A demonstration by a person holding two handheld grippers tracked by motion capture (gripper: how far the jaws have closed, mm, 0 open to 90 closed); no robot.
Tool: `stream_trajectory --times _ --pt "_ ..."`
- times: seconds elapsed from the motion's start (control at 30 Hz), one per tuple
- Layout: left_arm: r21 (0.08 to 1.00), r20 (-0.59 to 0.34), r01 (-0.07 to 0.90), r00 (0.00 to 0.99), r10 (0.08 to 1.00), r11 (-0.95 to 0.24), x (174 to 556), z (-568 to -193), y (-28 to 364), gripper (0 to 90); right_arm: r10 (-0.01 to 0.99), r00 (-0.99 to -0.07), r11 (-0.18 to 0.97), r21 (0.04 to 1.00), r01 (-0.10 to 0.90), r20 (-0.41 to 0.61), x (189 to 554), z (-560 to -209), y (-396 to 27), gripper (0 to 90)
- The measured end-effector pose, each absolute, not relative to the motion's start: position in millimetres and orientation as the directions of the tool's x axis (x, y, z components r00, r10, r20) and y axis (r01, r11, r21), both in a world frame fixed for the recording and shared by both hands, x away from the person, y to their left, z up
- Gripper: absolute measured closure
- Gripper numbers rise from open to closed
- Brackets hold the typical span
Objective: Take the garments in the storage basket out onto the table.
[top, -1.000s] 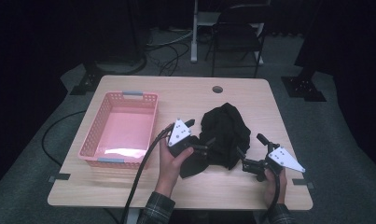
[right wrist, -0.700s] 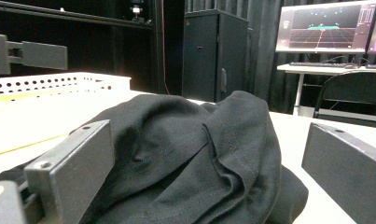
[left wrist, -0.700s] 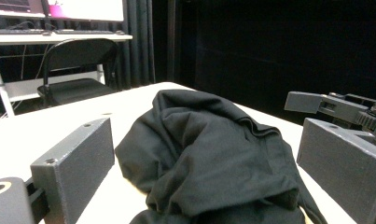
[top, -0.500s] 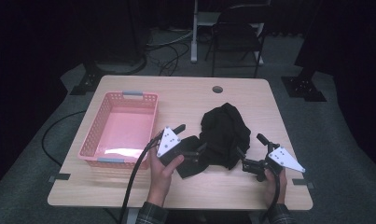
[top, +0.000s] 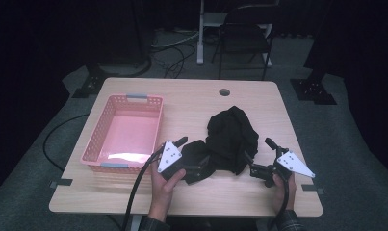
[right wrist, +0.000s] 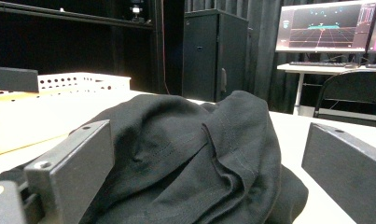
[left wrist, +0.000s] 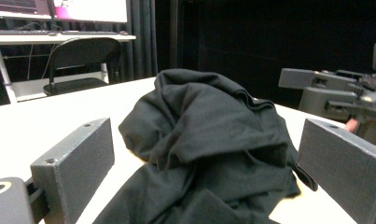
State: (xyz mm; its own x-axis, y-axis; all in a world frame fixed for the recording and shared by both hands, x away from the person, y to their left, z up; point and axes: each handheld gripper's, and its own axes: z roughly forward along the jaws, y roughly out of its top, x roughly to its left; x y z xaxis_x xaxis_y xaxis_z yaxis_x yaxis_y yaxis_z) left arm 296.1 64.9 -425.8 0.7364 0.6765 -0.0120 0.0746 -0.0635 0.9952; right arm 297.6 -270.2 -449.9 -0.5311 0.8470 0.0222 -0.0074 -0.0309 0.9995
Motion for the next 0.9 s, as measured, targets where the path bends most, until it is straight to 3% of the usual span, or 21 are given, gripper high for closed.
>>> stream_trajectory --times 0.53,0.9 --pt "0.996 -0.036 0.082 0.741 0.671 -0.037 284 -444 68 3.6 0.847 -0.531 -0.031 0.999 -0.007 0.023 298 -450 -270 1.9" --pt "1.000 0.006 -0.012 0.747 0.665 0.004 275 -448 72 3.6 0.848 -0.529 -0.031 1.000 -0.008 0.022 298 -450 -270 1.9"
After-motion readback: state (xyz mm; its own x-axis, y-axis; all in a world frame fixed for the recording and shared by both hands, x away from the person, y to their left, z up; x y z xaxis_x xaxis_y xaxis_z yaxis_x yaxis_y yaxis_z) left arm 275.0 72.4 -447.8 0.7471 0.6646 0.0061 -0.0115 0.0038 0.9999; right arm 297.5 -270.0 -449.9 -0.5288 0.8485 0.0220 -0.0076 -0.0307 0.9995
